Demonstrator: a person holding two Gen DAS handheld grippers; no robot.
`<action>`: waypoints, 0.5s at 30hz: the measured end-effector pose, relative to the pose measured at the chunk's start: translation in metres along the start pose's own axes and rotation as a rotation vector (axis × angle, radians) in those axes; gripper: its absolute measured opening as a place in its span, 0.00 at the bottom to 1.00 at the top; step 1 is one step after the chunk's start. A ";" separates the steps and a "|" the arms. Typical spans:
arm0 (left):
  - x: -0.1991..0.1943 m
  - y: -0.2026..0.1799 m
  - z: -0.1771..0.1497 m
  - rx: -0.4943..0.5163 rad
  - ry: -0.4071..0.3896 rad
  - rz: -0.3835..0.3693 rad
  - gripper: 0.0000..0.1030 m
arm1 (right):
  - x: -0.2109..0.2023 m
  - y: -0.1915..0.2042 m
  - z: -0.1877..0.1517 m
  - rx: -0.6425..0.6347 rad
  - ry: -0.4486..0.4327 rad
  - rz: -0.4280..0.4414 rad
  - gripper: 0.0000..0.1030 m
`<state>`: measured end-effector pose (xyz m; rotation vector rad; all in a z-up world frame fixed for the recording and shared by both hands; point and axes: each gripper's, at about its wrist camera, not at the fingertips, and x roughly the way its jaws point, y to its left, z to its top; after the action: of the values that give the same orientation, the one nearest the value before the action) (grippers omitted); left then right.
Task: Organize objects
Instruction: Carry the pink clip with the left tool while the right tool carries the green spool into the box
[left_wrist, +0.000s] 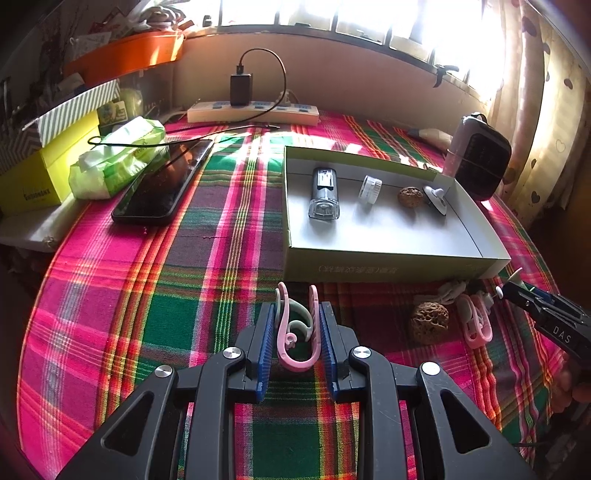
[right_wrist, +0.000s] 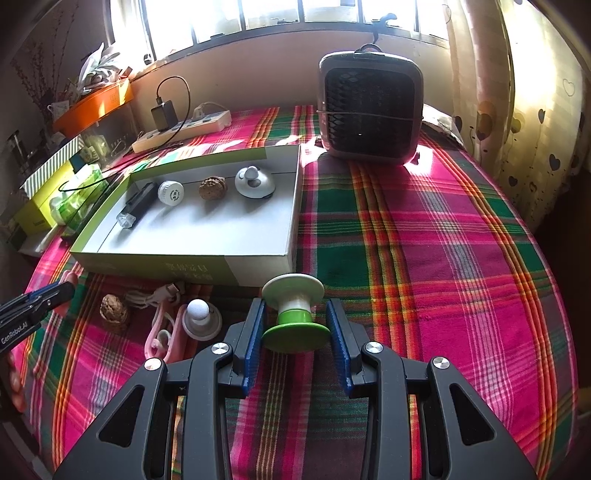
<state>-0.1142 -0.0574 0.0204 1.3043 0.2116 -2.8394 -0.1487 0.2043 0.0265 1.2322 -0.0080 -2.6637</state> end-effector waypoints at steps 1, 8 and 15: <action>-0.001 -0.001 0.000 0.003 -0.001 -0.003 0.21 | -0.001 0.000 0.000 -0.001 -0.002 0.001 0.34; -0.015 -0.008 0.009 0.032 -0.032 -0.040 0.21 | -0.013 0.008 0.007 -0.016 -0.031 0.020 0.34; -0.012 -0.014 0.024 0.050 -0.037 -0.067 0.21 | -0.014 0.022 0.021 -0.044 -0.047 0.056 0.34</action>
<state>-0.1247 -0.0468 0.0466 1.2760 0.1888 -2.9408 -0.1511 0.1836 0.0527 1.1394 0.0092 -2.6297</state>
